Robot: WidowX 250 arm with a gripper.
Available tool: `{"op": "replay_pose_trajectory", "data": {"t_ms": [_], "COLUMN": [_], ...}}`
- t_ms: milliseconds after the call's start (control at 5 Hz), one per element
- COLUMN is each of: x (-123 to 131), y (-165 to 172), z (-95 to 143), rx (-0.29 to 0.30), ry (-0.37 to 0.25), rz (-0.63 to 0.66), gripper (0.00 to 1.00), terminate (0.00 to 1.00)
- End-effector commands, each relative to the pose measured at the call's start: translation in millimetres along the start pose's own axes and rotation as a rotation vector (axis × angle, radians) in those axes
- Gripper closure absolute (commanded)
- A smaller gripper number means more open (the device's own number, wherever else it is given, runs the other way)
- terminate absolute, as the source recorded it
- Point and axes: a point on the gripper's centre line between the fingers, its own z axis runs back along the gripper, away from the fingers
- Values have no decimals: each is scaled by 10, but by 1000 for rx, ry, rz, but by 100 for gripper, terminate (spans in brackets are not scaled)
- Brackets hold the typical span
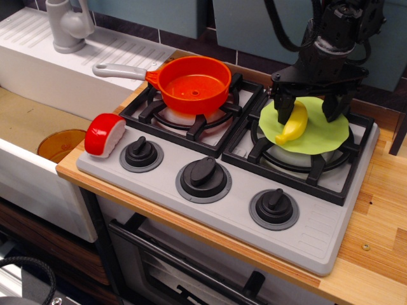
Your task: End effector transition from object to object
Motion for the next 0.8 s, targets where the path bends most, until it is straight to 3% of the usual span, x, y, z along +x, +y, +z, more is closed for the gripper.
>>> {"op": "replay_pose_trajectory", "data": {"t_ms": [0,600], "x": [0,129], "y": [0,452], "z": [0,712], "rx": [0,49], "ry": [0,-2], "rz": [0,-91], "gripper": [0,0], "terminate": [0,0]}}
